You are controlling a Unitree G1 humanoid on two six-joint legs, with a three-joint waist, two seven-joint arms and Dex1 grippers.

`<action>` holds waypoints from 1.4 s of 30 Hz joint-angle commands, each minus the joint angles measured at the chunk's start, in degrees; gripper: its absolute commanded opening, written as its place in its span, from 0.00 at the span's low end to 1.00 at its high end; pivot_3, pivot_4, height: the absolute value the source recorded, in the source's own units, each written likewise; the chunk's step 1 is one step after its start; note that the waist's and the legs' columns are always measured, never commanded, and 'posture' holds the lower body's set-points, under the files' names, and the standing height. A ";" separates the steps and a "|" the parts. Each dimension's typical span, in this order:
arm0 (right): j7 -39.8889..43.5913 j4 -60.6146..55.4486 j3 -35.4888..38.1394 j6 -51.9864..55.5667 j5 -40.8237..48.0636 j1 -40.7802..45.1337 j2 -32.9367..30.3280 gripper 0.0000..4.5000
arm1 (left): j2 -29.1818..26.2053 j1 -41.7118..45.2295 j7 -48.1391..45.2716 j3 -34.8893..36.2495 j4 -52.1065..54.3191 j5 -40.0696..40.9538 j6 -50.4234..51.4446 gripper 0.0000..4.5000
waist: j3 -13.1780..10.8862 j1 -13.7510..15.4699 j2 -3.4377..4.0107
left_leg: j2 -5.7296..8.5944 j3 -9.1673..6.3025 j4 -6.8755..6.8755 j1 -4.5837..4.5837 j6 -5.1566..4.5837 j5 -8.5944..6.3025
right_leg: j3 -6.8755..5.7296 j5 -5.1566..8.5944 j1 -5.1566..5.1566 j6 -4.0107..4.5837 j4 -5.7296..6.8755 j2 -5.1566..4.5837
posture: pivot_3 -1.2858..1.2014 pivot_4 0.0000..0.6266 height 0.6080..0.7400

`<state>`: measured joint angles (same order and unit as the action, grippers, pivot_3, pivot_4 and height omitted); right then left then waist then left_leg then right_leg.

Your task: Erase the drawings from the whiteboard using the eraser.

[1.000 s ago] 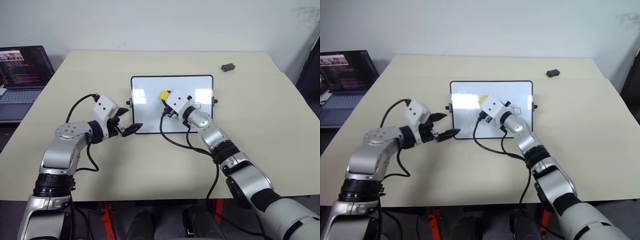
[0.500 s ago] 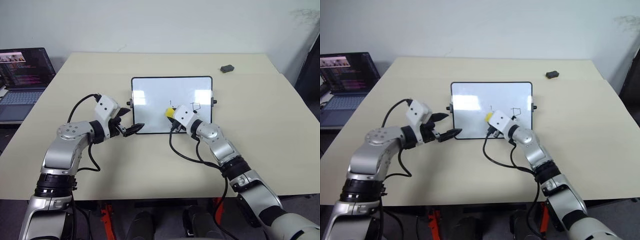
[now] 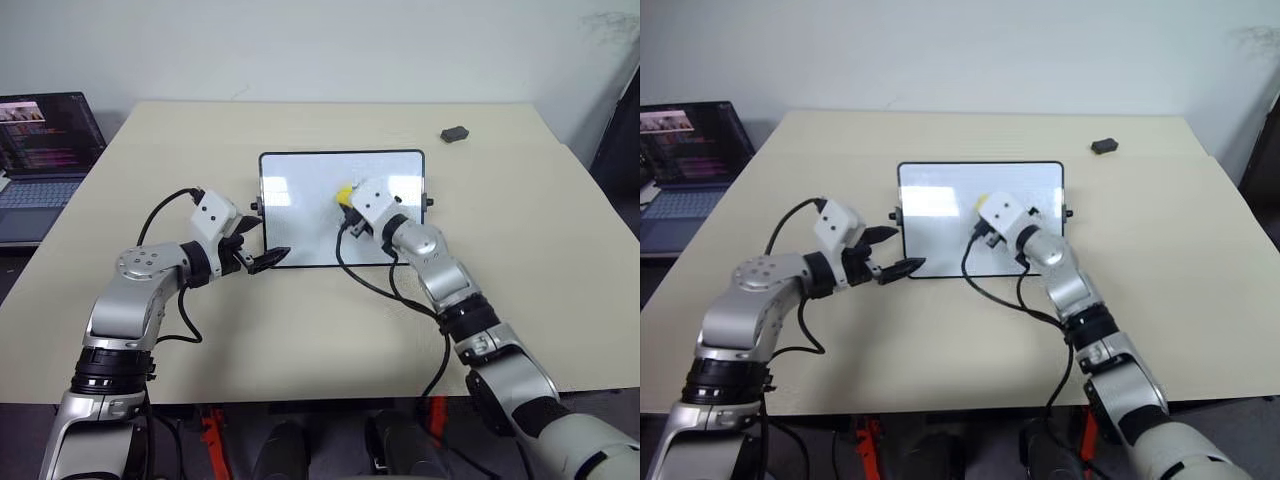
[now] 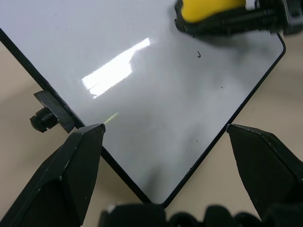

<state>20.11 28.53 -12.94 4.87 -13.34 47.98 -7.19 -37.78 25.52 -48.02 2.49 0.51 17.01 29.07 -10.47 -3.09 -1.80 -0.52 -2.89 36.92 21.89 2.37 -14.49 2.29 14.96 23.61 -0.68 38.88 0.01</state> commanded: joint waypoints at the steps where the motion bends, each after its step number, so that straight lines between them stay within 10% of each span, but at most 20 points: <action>1: -1.50 2.09 0.86 -0.83 0.48 2.34 0.50 0.29 | 0.33 0.72 0.40 0.22 2.76 0.68 0.12 1.00 | 0.00 -0.03 0.00 | 0.00 0.00 -0.04 0.00 0.00 -0.01 | 0.00 0.00 0.02 0.00 -0.01 0.00 | 0.52 0.24 1.00; 16: 9.32 -8.48 -5.99 5.00 -1.53 -9.47 -5.05 0.29 | 0.80 -0.64 1.15 0.66 4.17 0.86 0.80 1.00 | 0.02 -0.06 -0.02 | 0.00 -0.01 0.07 -0.28 -0.02 0.02 | -0.01 0.16 -0.26 -0.27 0.03 0.00 | 0.52 0.24 1.00; 42: 2.22 -12.88 0.99 -1.63 3.05 -2.39 -1.22 0.29 | 2.38 -2.41 4.45 2.34 8.80 2.82 3.18 1.00 | -0.05 -0.13 0.02 | 0.00 0.00 -0.01 0.05 0.03 -0.03 | -0.01 0.00 0.03 -0.01 -0.02 -0.02 | 0.52 0.24 1.00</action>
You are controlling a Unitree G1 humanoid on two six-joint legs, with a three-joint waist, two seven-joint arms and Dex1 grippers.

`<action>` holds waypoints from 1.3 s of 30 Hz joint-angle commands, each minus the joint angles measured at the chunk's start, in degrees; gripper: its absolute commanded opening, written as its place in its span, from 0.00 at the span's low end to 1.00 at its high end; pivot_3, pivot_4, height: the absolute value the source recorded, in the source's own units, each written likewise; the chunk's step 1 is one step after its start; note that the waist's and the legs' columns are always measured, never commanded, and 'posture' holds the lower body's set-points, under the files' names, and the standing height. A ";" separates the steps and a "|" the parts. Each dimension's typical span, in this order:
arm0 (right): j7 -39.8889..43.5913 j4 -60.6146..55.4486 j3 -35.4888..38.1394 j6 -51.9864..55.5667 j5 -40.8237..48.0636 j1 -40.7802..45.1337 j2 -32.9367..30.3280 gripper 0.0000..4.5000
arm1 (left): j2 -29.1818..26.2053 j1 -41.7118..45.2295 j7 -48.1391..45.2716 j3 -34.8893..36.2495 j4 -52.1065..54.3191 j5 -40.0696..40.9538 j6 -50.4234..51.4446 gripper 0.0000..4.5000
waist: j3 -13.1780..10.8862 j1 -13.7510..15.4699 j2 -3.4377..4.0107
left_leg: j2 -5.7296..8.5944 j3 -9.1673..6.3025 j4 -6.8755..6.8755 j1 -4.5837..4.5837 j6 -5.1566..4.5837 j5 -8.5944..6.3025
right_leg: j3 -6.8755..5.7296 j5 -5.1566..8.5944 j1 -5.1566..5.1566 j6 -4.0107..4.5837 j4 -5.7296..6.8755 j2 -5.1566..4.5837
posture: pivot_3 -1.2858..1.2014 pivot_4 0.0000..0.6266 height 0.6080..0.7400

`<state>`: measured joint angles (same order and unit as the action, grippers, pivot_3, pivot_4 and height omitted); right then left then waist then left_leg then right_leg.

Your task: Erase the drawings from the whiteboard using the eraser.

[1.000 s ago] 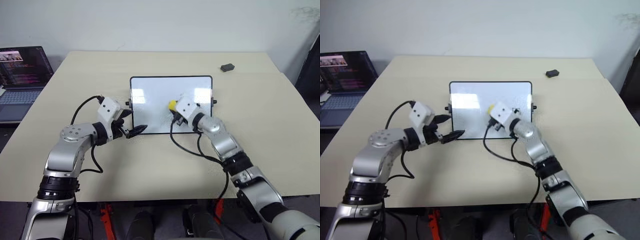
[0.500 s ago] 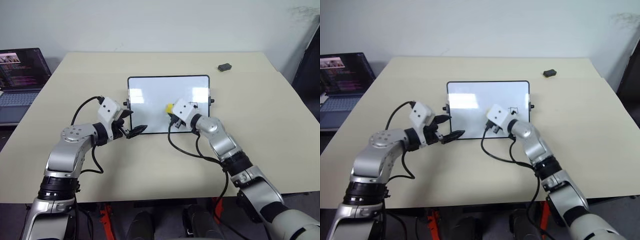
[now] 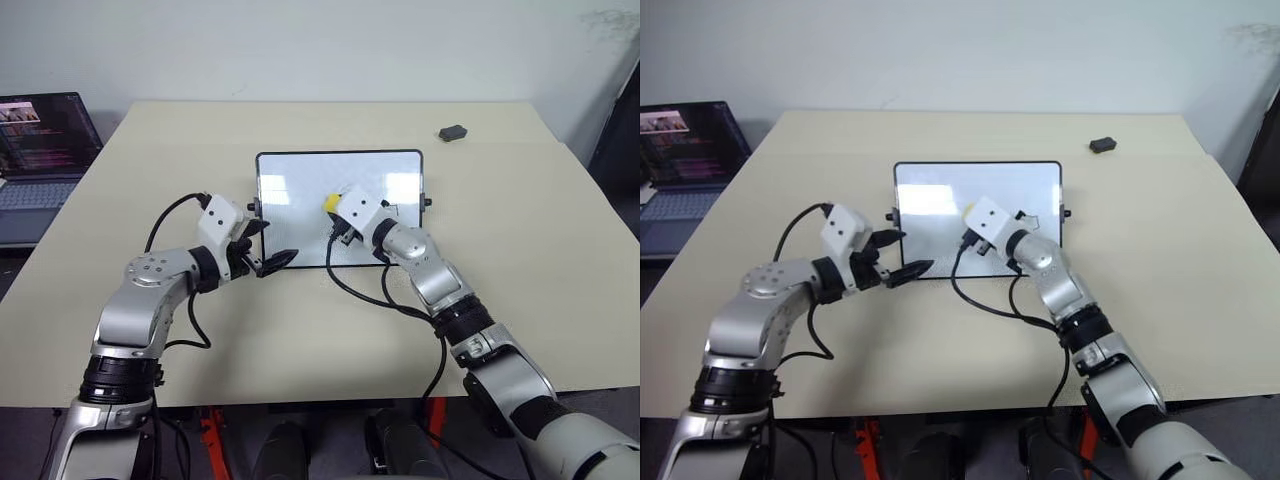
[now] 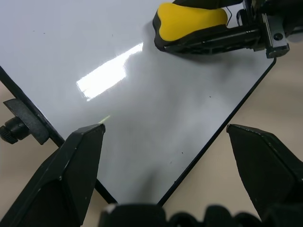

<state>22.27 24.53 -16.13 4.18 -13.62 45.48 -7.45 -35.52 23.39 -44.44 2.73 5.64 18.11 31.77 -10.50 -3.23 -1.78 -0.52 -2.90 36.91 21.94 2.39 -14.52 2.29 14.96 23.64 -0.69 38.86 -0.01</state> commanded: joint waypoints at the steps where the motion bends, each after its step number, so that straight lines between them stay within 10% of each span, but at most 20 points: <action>1: 0.69 -11.83 5.00 0.01 4.30 -0.91 -1.49 0.29 | 0.25 -0.58 1.22 2.32 4.40 1.98 0.87 1.00 | -0.02 0.05 0.01 | 0.00 0.00 0.00 0.02 0.00 0.00 | 0.00 0.00 0.02 0.00 -0.01 0.00 | 0.52 0.24 1.00; 19: -2.08 -39.79 12.83 4.19 8.28 -35.10 -8.72 0.29 | 0.02 3.15 -2.13 -1.48 7.61 4.94 2.77 1.00 | -0.02 0.96 0.01 | -0.03 0.11 0.03 -0.01 0.03 -0.02 | 0.08 0.18 0.00 -0.29 -0.05 0.06 | 0.52 0.24 1.00; 39: -11.57 -7.70 10.88 -1.80 5.46 -12.35 -4.11 0.29 | 1.66 10.64 -4.22 -5.05 0.53 2.70 0.88 1.00 | -0.02 0.94 0.01 | -0.05 0.19 0.00 0.05 0.03 -0.02 | 0.09 0.02 -0.02 -0.01 -0.13 0.34 | 0.52 0.24 1.00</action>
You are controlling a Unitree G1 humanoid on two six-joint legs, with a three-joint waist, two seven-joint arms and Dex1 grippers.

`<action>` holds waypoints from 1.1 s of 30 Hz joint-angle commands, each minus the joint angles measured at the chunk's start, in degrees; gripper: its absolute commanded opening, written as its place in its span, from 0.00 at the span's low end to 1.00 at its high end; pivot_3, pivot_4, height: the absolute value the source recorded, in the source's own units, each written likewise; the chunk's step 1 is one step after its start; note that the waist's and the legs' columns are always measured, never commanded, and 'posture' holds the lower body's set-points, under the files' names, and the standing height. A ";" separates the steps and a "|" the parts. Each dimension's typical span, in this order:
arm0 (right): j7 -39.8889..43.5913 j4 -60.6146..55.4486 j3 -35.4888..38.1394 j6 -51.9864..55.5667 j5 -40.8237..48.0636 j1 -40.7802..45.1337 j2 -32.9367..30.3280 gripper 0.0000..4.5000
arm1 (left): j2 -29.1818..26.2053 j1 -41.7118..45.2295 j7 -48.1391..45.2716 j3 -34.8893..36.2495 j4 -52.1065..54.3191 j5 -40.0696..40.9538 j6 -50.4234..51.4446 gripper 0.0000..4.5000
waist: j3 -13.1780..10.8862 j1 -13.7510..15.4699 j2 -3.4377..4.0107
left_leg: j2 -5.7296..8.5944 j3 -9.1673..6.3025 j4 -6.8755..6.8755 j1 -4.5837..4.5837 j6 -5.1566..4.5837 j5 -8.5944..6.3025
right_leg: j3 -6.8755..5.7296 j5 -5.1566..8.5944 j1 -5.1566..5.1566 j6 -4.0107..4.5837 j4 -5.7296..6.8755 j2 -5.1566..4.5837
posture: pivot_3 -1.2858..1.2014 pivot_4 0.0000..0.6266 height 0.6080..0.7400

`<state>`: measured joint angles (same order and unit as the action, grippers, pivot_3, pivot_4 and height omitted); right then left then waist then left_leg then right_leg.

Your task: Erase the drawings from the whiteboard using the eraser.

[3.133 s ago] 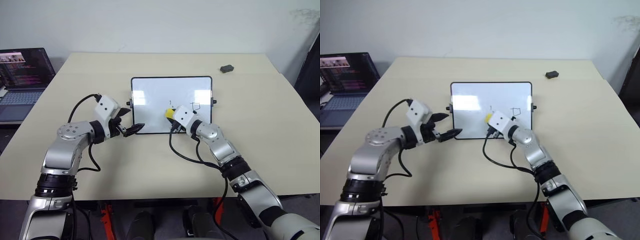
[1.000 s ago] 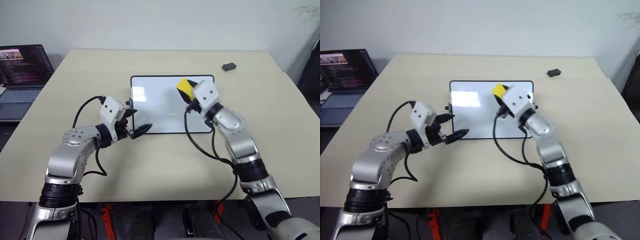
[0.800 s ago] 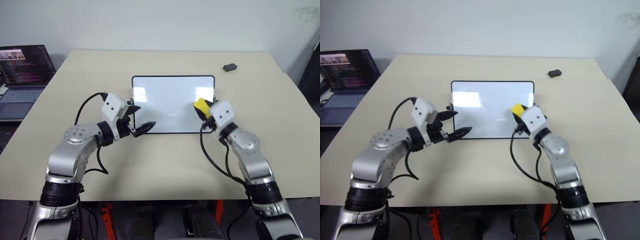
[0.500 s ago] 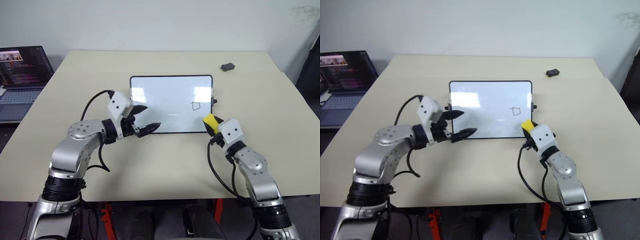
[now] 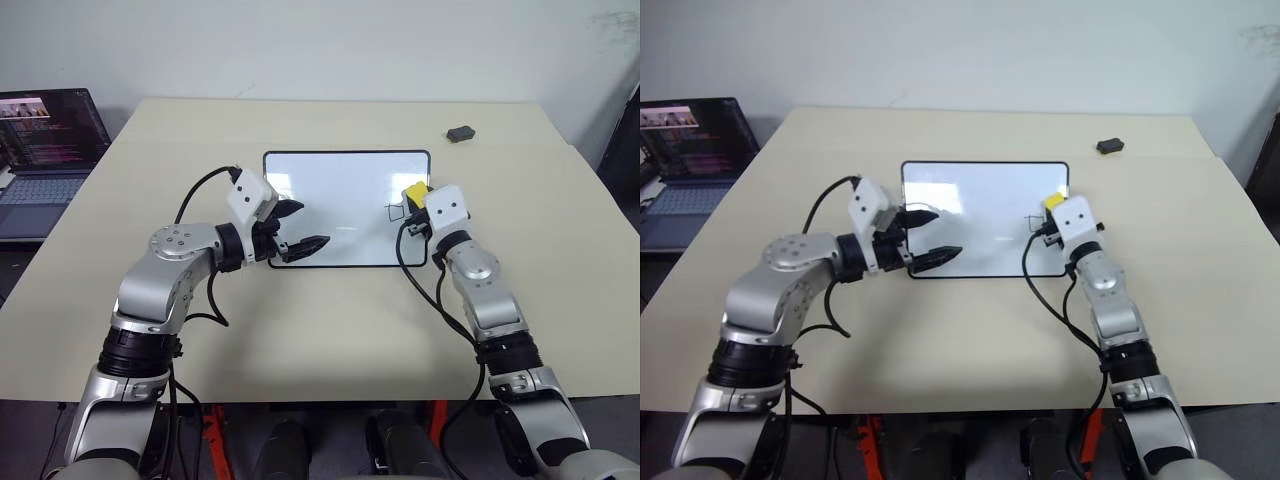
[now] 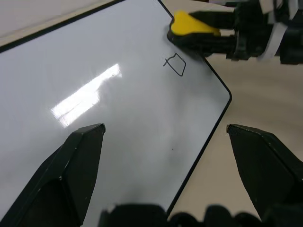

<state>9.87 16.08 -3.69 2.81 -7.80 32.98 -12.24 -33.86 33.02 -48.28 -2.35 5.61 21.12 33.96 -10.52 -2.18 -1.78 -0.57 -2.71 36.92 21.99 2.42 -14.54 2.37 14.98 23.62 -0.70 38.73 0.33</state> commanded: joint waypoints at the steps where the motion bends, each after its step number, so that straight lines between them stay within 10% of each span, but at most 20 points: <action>1: 1.41 0.37 -2.26 -0.14 -0.25 -0.54 1.23 0.29 | -0.03 0.92 -0.37 0.08 0.60 -0.31 -1.35 1.00 | 0.00 -0.27 0.00 | 0.00 -0.01 0.01 -0.01 0.00 0.00 | 0.03 0.00 0.00 0.00 0.01 0.00 | 0.52 0.24 1.00; 33: 4.96 -1.06 -5.03 10.63 -0.83 -1.73 2.08 0.29 | -1.27 -1.72 0.76 1.27 0.08 -1.19 -0.73 1.00 | 0.02 -1.05 -0.02 | -0.06 -0.12 0.07 -0.26 -0.01 0.01 | 0.00 0.13 -0.14 -0.23 0.18 -0.14 | 0.52 0.24 1.00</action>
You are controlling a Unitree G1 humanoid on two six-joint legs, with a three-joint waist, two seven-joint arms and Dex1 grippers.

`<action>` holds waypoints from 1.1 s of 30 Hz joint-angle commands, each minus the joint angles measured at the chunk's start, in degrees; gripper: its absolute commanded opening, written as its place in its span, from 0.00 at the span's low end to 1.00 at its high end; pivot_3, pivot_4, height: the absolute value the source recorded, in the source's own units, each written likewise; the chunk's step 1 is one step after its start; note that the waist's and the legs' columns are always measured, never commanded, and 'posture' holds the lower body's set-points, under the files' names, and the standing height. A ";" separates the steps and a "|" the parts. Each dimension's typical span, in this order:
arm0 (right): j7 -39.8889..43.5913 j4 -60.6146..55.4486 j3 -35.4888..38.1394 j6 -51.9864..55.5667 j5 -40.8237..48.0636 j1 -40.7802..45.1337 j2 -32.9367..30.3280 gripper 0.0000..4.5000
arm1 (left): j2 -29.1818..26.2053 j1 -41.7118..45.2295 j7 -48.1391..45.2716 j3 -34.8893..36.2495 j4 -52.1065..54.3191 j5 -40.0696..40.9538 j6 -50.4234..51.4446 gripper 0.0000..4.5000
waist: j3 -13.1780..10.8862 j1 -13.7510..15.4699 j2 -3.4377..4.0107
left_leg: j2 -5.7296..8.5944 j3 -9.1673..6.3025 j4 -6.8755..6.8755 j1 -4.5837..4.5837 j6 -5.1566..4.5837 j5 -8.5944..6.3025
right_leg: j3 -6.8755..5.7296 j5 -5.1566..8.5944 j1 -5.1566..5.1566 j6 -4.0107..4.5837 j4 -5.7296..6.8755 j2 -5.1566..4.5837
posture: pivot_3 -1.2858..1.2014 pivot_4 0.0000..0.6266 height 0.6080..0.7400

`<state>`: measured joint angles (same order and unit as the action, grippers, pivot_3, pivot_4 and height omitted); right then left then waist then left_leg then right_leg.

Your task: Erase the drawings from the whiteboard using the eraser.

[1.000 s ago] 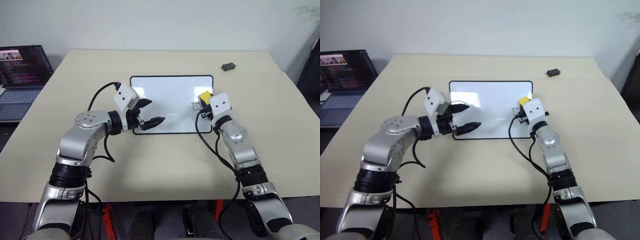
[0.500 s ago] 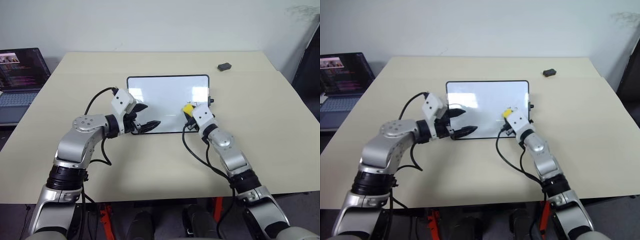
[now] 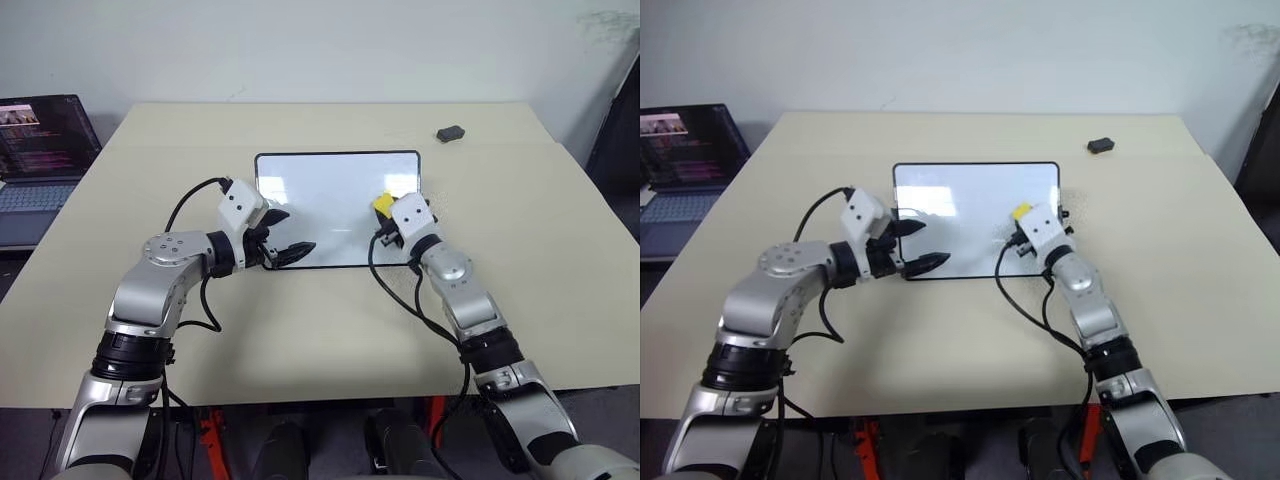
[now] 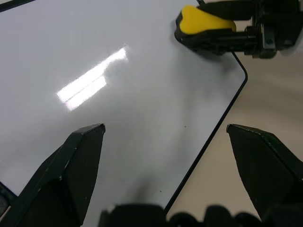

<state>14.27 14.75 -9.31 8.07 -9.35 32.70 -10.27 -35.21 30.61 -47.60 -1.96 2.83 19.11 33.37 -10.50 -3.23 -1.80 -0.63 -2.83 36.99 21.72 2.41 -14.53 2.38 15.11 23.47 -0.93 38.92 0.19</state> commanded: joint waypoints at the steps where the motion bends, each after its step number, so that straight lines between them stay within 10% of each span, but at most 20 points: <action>1: 0.82 -0.18 0.64 6.19 0.67 -1.50 -0.12 0.29 | 0.18 0.78 0.03 0.83 2.92 0.84 -0.11 1.00 | 0.00 0.00 0.00 | 0.00 0.00 0.02 -0.04 0.00 0.01 | 0.01 0.00 -0.04 0.00 0.01 0.00 | 0.52 0.24 1.00; 22: -1.79 1.95 2.74 5.02 2.34 5.93 0.84 0.29 | 1.63 0.42 0.29 0.36 3.82 0.88 0.05 1.00 | 0.02 -0.09 -0.03 | 0.01 0.06 -0.01 -0.16 -0.01 0.02 | 0.08 0.01 -0.18 -0.03 -0.07 0.00 | 0.52 0.24 1.00; 33: 4.27 -4.99 0.77 11.61 2.68 -5.14 -3.81 0.29 | 1.88 0.61 -0.76 0.46 4.61 1.59 -0.46 1.00 | 0.06 0.32 -0.07 | 0.05 0.01 0.02 -0.12 -0.01 0.02 | 0.03 0.01 -0.19 -0.04 -0.10 -0.01 | 0.52 0.24 1.00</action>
<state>17.12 9.25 -8.06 15.68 -7.02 29.99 -13.20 -33.43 30.63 -48.15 -2.06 5.07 19.96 33.50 -10.45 -2.91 -1.87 -0.58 -2.82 37.00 21.59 2.40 -14.51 2.40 15.12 23.26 -0.97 38.82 0.17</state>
